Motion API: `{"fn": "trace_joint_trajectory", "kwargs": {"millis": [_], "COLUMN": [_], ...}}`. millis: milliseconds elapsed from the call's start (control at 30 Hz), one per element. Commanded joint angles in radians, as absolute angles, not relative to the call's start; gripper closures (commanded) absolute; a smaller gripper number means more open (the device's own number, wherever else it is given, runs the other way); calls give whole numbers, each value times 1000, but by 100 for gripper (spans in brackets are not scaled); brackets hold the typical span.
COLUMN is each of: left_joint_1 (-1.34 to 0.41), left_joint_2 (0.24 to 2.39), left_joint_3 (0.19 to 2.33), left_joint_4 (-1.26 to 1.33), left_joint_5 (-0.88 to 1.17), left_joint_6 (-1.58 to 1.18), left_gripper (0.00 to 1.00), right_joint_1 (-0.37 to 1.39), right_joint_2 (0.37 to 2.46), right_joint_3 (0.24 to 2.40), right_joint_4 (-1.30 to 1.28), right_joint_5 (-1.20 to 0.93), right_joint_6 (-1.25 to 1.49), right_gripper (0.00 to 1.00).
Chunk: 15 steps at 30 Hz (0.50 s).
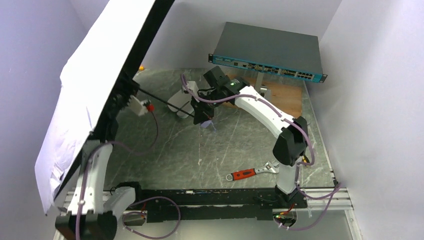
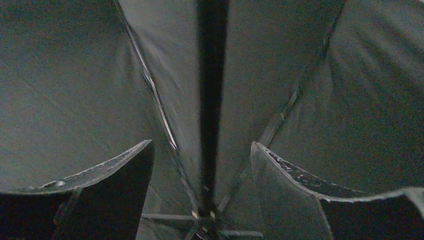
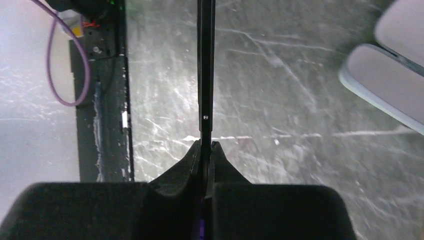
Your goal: Open the umbrella
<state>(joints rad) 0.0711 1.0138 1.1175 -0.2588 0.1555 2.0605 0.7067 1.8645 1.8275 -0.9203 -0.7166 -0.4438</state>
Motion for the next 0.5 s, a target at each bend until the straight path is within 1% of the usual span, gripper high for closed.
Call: {"fn": "trace_joint_trajectory", "kwargs": {"millis": [0,100,233,300,467], "left_joint_1": [-35,-147,-285,-361,-578], "left_joint_2": [884,825,802,806,884], "left_joint_3": [951,889,892,897,895], "left_joint_4": [-497,-595,-725,-748,-769], "left_joint_5": [267,305,367,381,303], "left_joint_6": [2092,2034,1914,1842,1678], "left_gripper": [23,21,20,20,22], "right_joint_1": [719,721,721,721,720], "right_joint_2": [1947,1981,2030,2042,2064], "right_joint_3": [1907,1902,1903,1881,1847], "right_joint_4": [-865,-808,-797,-768,-710], "right_joint_5": [-876,-895,-926,-920,-906], "right_joint_6": [-415,-402,-437,-435,-436], "right_gripper": [100,100,100,100,100]}}
